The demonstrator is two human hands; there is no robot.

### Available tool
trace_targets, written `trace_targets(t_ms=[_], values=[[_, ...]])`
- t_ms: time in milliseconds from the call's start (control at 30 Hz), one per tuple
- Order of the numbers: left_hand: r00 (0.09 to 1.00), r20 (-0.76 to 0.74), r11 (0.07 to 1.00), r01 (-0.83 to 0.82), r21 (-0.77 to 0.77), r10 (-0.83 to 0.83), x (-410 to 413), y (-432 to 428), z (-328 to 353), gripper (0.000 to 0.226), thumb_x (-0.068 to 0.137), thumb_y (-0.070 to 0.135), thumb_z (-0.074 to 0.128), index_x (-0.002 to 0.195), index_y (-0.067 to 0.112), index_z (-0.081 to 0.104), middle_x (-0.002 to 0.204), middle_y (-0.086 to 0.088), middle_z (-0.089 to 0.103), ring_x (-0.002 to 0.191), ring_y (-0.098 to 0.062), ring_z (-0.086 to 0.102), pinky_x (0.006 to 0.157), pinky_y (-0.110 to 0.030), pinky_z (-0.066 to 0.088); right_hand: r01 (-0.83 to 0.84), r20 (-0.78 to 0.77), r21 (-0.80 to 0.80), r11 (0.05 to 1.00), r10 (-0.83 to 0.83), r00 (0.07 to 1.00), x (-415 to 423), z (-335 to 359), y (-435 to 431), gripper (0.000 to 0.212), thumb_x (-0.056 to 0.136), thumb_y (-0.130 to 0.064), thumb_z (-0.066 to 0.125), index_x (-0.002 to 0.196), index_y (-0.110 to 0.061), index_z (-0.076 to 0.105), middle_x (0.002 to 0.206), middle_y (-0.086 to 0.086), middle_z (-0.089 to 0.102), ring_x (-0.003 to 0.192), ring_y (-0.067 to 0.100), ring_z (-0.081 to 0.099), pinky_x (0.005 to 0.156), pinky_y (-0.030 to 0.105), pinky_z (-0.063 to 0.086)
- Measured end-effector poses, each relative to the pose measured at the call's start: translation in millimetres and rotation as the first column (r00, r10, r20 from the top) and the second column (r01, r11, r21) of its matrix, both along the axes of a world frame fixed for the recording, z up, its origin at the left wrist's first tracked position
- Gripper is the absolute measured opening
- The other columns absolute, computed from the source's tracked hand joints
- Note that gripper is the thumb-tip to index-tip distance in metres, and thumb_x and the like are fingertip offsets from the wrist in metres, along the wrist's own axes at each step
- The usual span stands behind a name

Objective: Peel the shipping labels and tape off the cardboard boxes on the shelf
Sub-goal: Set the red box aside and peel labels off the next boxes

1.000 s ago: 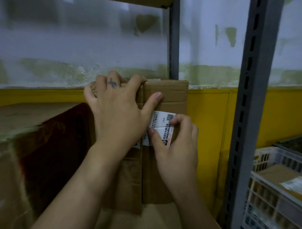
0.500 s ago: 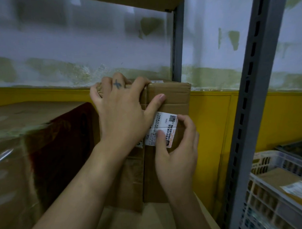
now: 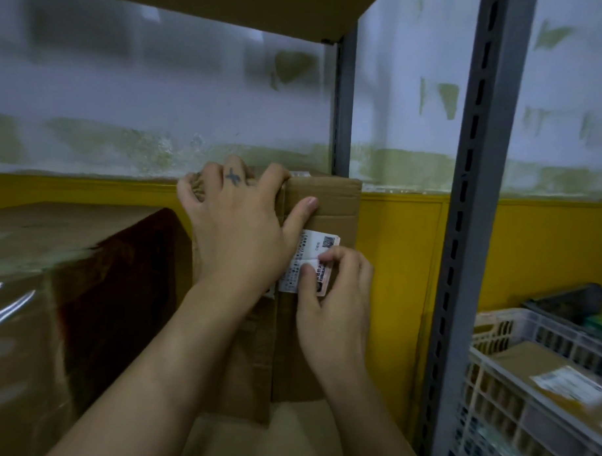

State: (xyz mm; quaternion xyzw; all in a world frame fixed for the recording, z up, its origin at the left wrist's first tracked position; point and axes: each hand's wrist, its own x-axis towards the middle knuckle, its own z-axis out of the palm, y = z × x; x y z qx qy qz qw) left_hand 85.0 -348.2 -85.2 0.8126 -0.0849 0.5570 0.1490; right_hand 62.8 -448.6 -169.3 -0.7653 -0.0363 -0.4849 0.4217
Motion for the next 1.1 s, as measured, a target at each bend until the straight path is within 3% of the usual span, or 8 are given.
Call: trace_targets(t_ms=[133, 267, 400, 567, 733, 900, 1000, 1100], values=[[1.0, -0.009, 1.0, 0.015, 0.001, -0.015, -5, 4, -2, 0.049, 0.089, 0.068, 0.041, 0.113, 0.03, 0.061, 0.113, -0.013, 0.055, 0.112, -0.036, 0.046, 0.103, -0.058, 0.029, -0.001, 0.028, -0.03, 1.0, 0.002, 1.0, -7, -6, -5, 0.063, 0.095, -0.031, 0.056, 0.15, -0.033, 0.025, 0.144, -0.008, 0.033, 0.109, -0.015, 0.031, 0.078, -0.009, 0.029], [1.0, -0.017, 1.0, 0.014, 0.0, -0.014, -6, 4, -1, 0.048, 0.09, 0.067, 0.042, 0.114, 0.031, 0.06, 0.115, -0.013, 0.054, 0.114, -0.036, 0.045, 0.103, -0.058, 0.03, 0.057, 0.056, -0.067, 0.996, -0.054, 0.997, -7, -11, -7, 0.059, 0.093, -0.03, 0.06, 0.146, -0.03, 0.036, 0.147, -0.002, 0.038, 0.132, 0.006, 0.039, 0.089, -0.007, 0.022], [1.0, 0.014, 1.0, 0.004, -0.015, -0.004, -4, 4, -2, 0.047, 0.089, 0.066, 0.043, 0.11, 0.028, 0.062, 0.112, -0.015, 0.056, 0.112, -0.037, 0.047, 0.102, -0.058, 0.03, 0.028, 0.066, -0.063, 0.998, -0.023, 0.998, -9, -6, -12, 0.051, 0.088, -0.025, 0.066, 0.136, -0.027, 0.047, 0.132, -0.005, 0.049, 0.114, 0.003, 0.05, 0.082, -0.005, 0.033], [1.0, 0.017, 1.0, -0.025, -0.013, 0.025, 0, 1, -1, 0.047, 0.089, 0.064, 0.044, 0.108, 0.026, 0.063, 0.11, -0.017, 0.056, 0.112, -0.037, 0.048, 0.101, -0.057, 0.03, 0.033, 0.01, -0.047, 0.998, -0.032, 0.999, -9, 9, -20, 0.04, 0.087, -0.026, 0.065, 0.123, -0.034, 0.051, 0.115, -0.013, 0.048, 0.091, 0.001, 0.051, 0.071, 0.021, 0.049], [0.999, -0.004, 0.999, -0.032, -0.013, 0.032, 0, 3, -1, 0.048, 0.089, 0.065, 0.043, 0.109, 0.026, 0.062, 0.111, -0.015, 0.056, 0.112, -0.036, 0.047, 0.101, -0.056, 0.029, -0.058, -0.096, -0.082, 0.995, 0.05, 0.994, -12, 25, -32, 0.037, 0.084, -0.029, 0.067, 0.118, -0.036, 0.054, 0.114, -0.016, 0.051, 0.095, 0.005, 0.058, 0.079, 0.038, 0.056], [0.999, -0.023, 0.999, -0.033, 0.003, 0.033, -4, 1, 1, 0.051, 0.088, 0.069, 0.039, 0.113, 0.03, 0.06, 0.115, -0.013, 0.054, 0.114, -0.035, 0.045, 0.103, -0.057, 0.029, -0.042, -0.006, -0.099, 0.994, 0.042, 0.999, -20, 42, -49, 0.013, 0.086, -0.024, 0.069, 0.096, -0.029, 0.062, 0.105, -0.012, 0.055, 0.091, -0.002, 0.06, 0.076, 0.02, 0.055], [0.999, -0.035, 0.999, -0.037, 0.01, 0.038, -6, 2, 1, 0.053, 0.088, 0.07, 0.036, 0.116, 0.031, 0.059, 0.115, -0.012, 0.054, 0.114, -0.035, 0.045, 0.103, -0.056, 0.029, 0.118, 0.092, -0.155, 0.981, -0.105, 0.99, -19, 38, -46, 0.018, 0.088, -0.022, 0.068, 0.106, -0.022, 0.068, 0.098, -0.01, 0.06, 0.075, -0.011, 0.055, 0.062, 0.003, 0.043], [0.999, -0.04, 0.999, -0.031, 0.015, 0.032, -8, 3, 1, 0.053, 0.088, 0.07, 0.037, 0.119, 0.033, 0.059, 0.115, -0.011, 0.054, 0.114, -0.034, 0.044, 0.103, -0.055, 0.029, 0.186, 0.111, -0.18, 0.966, -0.168, 0.979, -12, 35, -42, 0.021, 0.087, -0.021, 0.071, 0.107, -0.016, 0.073, 0.093, -0.005, 0.068, 0.07, -0.004, 0.054, 0.064, 0.002, 0.037]])
